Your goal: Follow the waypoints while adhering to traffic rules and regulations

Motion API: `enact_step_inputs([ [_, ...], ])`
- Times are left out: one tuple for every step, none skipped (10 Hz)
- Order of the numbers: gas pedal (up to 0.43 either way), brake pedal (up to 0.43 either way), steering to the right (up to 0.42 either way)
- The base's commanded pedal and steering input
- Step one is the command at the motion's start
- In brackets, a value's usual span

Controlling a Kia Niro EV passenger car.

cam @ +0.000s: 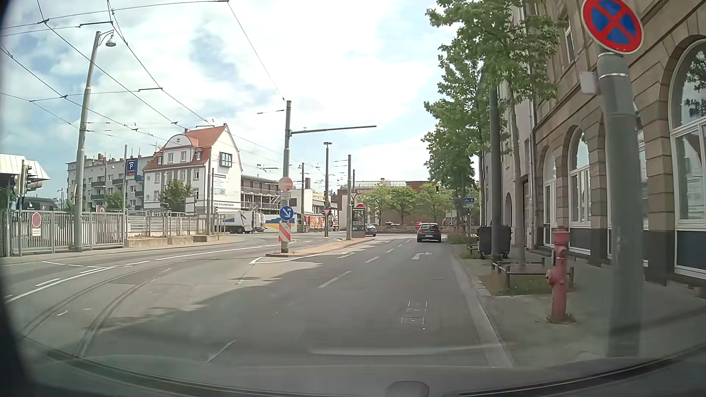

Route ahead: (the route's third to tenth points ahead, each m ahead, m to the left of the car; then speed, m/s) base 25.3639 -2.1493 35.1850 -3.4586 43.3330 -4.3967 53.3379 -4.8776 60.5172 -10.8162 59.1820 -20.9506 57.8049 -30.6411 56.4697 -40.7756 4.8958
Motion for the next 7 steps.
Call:
enact_step_inputs([
  [0.118,0.037,0.012],
  [0.118,0.030,0.021],
  [0.118,0.030,0.039],
  [0.118,0.037,0.049],
  [0.118,0.037,0.057],
  [0.118,0.030,0.061],
  [0.110,0.030,0.060],
])
